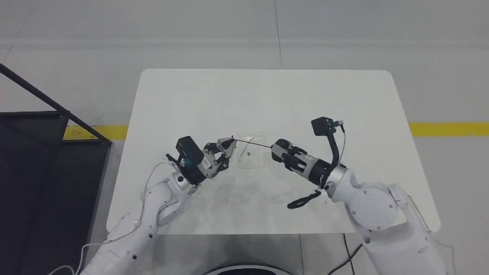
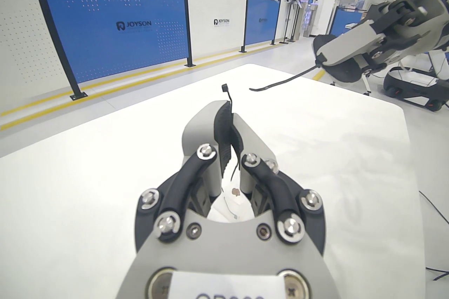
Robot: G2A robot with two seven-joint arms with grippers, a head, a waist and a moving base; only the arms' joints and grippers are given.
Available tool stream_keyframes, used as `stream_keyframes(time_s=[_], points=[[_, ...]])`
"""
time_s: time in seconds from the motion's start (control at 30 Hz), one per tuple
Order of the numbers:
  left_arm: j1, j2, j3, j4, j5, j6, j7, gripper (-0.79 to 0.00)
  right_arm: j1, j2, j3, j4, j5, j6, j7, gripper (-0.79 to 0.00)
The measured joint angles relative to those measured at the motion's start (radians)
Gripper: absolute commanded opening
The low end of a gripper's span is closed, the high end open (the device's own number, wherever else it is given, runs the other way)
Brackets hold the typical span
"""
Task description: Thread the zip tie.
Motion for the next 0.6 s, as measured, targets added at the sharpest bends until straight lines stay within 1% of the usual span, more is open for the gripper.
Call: stream_keyframes(time_s=[0.2, 0.4, 0.6], points=[[0.009, -0.003, -0.002, 0.008, 0.030, 0.017, 0.033, -0.785, 0.005, -0.007, -0.033, -0.030, -0.018, 0.096, -0.026, -0.785], [0.009, -0.004, -0.002, 0.009, 0.032, 0.018, 0.034, -0.785, 0.026, -0.016, -0.064, -0.044, -0.020, 0.164, -0.034, -0.785], [0.009, -0.004, -0.002, 0.009, 0.032, 0.018, 0.034, -0.785, 0.041, -0.021, -0.078, -0.043, -0.017, 0.190, -0.032, -0.785]])
